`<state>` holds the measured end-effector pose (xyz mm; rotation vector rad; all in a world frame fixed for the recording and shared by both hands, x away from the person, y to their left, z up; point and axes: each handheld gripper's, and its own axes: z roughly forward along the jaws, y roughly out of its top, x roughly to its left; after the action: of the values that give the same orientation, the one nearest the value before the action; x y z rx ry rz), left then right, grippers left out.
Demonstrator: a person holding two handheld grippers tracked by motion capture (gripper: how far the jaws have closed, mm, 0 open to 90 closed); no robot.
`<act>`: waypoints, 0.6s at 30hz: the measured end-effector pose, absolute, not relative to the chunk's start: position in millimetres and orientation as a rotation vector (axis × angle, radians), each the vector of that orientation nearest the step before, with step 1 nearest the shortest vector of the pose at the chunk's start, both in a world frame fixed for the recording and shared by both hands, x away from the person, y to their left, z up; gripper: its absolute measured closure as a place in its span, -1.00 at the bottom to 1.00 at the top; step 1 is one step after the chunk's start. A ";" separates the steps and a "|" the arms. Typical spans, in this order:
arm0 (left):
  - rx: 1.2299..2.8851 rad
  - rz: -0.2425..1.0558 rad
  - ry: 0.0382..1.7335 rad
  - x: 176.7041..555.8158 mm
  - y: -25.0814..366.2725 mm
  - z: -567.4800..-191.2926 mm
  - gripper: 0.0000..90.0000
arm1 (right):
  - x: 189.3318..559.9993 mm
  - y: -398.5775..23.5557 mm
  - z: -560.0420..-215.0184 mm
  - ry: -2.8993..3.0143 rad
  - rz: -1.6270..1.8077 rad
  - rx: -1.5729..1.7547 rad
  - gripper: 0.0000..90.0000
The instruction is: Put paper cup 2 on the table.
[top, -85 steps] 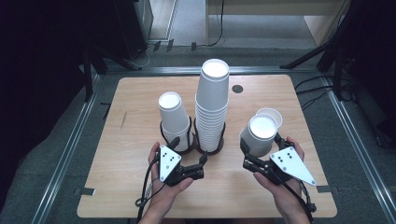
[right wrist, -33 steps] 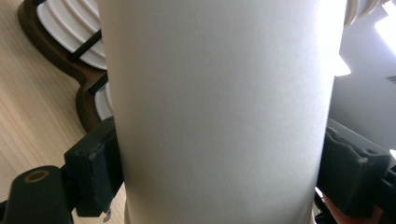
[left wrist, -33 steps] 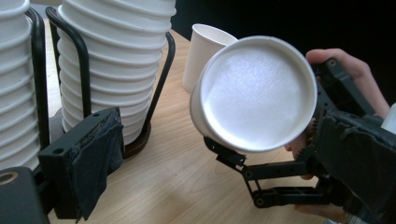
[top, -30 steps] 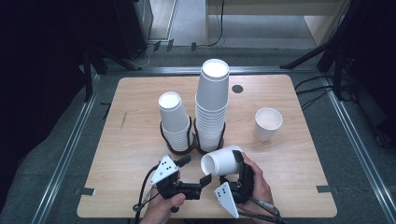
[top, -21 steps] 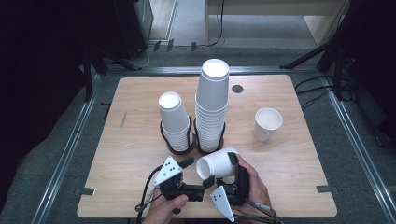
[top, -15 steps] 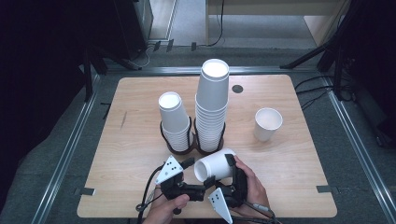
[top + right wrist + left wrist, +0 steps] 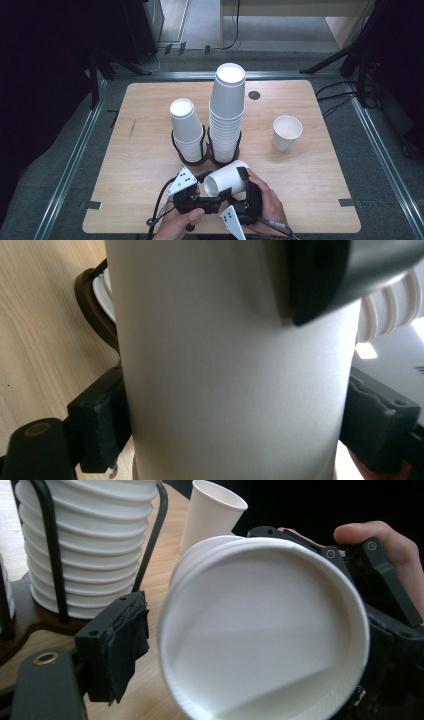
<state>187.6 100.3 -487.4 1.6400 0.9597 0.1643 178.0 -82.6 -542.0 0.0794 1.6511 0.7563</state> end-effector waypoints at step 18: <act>1.639 0.138 0.937 189.1 104.4 -489.2 -0.52 | 176.6 -82.2 -545.1 1.639 0.748 0.060 -0.75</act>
<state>189.1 104.4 -489.2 1.6391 0.9367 0.1381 176.6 -82.2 -545.1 0.0596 1.6388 0.7476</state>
